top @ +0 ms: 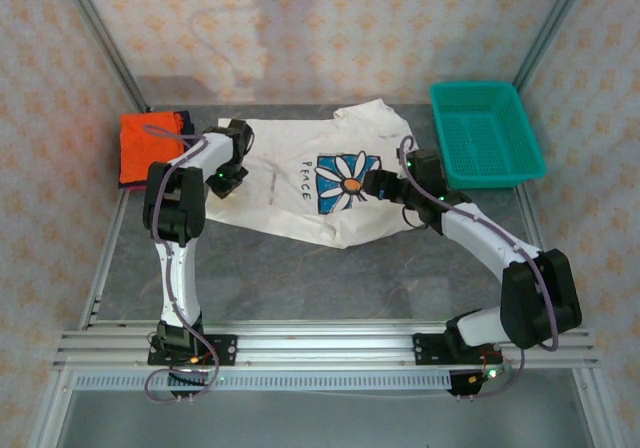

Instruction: Fold and stack the t-shirts

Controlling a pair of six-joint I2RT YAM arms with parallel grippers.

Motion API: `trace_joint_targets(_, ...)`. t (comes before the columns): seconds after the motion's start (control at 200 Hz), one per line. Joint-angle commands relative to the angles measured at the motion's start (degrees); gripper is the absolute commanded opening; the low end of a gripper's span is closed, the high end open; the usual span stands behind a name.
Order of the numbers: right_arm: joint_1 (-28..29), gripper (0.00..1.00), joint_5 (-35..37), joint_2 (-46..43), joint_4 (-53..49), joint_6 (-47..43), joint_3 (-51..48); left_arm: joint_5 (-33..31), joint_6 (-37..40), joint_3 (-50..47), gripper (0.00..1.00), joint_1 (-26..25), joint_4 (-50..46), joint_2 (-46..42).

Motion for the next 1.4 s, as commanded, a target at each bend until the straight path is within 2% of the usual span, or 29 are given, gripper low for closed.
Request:
trace_joint_targets(0.0,0.4,0.82,0.4,-1.9,-0.5,0.3,-0.8,-1.2,-0.6,-0.6,0.11,0.6,-2.4,-1.8)
trace_joint_targets(0.225,1.8,0.82,2.9,-3.4,-2.6,0.7,-0.8,-2.2,-0.6,-6.7,0.09,0.5,-1.6,-10.4)
trace_joint_targets(0.425,8.7,0.82,9.8,-2.2,-8.2,-3.9,1.5,-2.2,0.8,-15.2,0.09,0.4,-0.8,-19.9)
trace_joint_targets(0.655,18.7,0.85,20.4,9.9,-15.0,-14.6,11.0,-1.8,0.2,-28.2,0.08,0.1,1.4,-29.9)
trace_joint_targets(0.796,21.7,0.83,21.0,18.7,-18.3,-16.9,18.1,-1.7,0.0,-34.3,0.09,0.1,1.7,-33.8)
trace_joint_targets(0.886,22.2,0.78,18.9,23.1,-19.9,-16.9,21.4,-1.7,-0.4,-37.3,0.09,0.1,1.9,-35.9)
trace_joint_targets(1.011,22.4,0.63,16.8,29.0,-23.6,-15.9,25.4,-1.2,-1.0,-41.3,0.09,0.1,2.7,-38.6)
trace_joint_targets(1.066,22.4,0.53,17.4,30.6,-25.5,-15.7,26.6,-1.4,-1.2,-42.7,0.09,0.1,2.5,-39.4)
trace_joint_targets(1.101,22.4,0.46,18.2,31.0,-26.4,-15.5,27.1,-1.5,-1.3,-43.4,0.09,0.1,2.3,-39.8)
trace_joint_targets(1.171,22.4,0.21,20.1,29.9,-26.7,-15.0,26.4,-1.9,-1.3,-44.9,0.09,0.2,2.0,-40.7)
trace_joint_targets(1.251,22.3,0.0,21.3,26.2,-25.1,-14.5,23.6,-2.1,-1.4,-46.7,0.09,0.1,2.3,-42.1)
trace_joint_targets(1.391,22.4,0.0,24.1,17.4,-22.9,-11.2,17.8,-4.1,-1.6,-49.3,0.09,0.1,2.5,-44.3)
